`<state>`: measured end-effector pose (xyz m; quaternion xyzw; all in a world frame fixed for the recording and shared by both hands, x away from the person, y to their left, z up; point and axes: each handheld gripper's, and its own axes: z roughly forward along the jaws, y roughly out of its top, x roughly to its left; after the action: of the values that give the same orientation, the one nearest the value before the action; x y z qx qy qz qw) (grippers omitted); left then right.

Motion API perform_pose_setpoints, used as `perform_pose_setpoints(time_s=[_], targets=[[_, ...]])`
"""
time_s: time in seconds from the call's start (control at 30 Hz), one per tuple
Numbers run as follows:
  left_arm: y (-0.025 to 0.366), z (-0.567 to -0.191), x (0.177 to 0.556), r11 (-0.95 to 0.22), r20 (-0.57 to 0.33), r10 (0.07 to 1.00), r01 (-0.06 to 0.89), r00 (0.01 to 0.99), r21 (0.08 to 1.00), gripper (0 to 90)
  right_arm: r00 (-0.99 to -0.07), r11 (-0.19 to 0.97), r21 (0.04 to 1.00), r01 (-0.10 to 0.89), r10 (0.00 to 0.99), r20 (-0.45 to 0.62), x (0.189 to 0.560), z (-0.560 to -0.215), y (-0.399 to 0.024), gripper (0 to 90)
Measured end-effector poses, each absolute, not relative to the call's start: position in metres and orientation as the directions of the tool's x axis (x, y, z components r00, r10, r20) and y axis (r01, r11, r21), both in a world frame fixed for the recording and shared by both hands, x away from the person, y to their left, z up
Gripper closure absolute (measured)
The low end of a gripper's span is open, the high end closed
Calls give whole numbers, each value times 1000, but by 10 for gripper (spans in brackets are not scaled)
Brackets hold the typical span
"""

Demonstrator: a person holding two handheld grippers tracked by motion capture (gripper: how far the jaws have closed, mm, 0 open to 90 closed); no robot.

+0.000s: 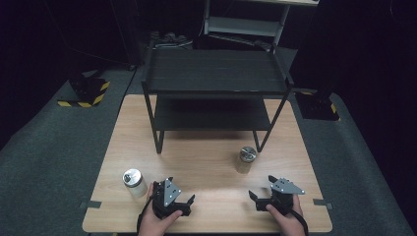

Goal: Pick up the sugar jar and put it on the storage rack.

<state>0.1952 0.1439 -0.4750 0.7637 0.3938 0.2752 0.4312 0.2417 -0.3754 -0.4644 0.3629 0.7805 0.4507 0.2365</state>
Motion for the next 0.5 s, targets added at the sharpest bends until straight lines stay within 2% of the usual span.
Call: perform_pose_setpoints(time_s=[0.5], targets=[[155, -477, 197, -246, 3, 850, 392, 527, 886, 15, -616, 284, 886, 367, 788, 2, 242, -467, -383, 4]])
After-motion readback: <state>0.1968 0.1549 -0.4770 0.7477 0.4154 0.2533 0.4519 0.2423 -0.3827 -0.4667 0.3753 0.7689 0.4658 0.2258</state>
